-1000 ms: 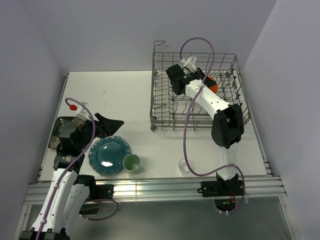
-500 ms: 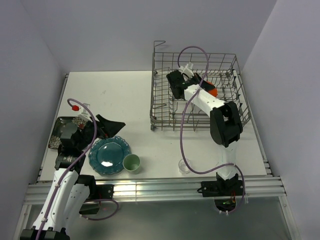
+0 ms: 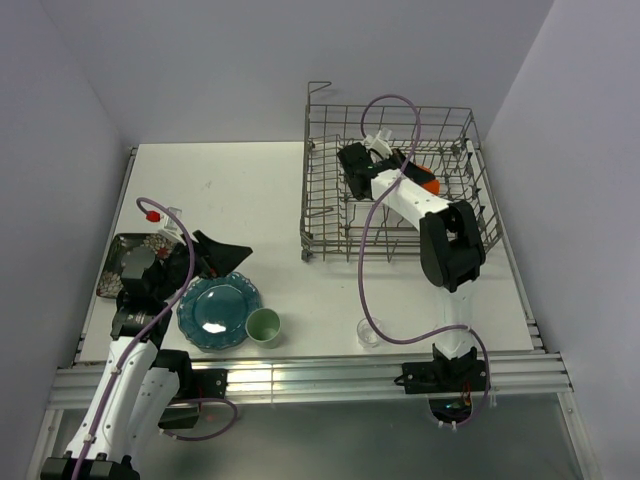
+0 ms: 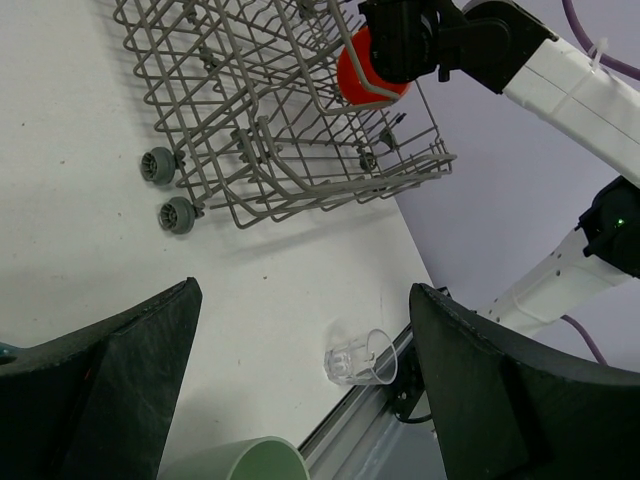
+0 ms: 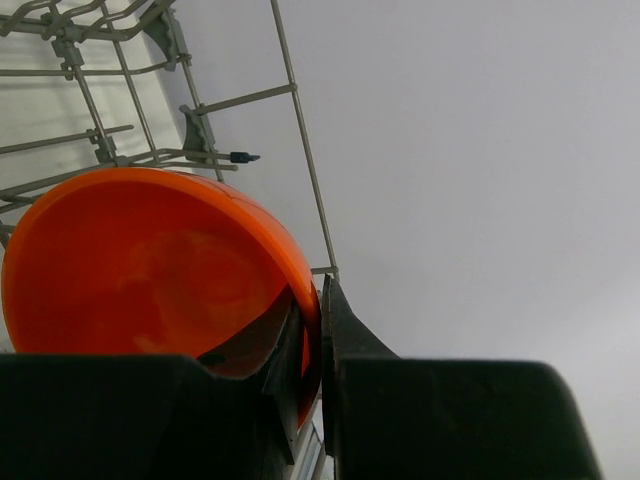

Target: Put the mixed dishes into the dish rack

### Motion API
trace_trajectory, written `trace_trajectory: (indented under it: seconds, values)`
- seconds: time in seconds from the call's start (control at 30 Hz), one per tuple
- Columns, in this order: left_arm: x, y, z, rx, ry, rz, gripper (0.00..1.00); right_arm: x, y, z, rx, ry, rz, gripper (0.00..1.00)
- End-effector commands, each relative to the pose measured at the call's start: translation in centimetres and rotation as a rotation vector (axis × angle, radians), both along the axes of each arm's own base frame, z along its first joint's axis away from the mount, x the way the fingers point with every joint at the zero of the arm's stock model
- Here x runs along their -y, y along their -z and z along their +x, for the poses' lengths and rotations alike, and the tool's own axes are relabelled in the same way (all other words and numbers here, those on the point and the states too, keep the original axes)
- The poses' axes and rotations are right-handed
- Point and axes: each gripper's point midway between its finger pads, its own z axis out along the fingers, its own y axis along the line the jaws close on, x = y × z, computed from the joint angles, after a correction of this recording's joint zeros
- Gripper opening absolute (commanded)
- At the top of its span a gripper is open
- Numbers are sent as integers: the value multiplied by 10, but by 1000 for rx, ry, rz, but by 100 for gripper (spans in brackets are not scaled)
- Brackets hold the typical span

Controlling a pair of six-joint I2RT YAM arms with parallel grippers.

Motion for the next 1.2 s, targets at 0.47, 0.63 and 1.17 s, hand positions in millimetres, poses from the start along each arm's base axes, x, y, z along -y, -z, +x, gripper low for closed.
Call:
trace_trajectory:
  seconds: [0.47,0.63,1.17]
  values:
    - [4,-14,-4,70,39,-4,92,-29,9,-13,-37,50,-318,2]
    - [4,-12,-3,64,36,-5,92,-33,11,-16,-33,32,-322,30]
    - [-21,19,19,-142,-159,103,90,-54,-43,-30,140,-41,-149,100]
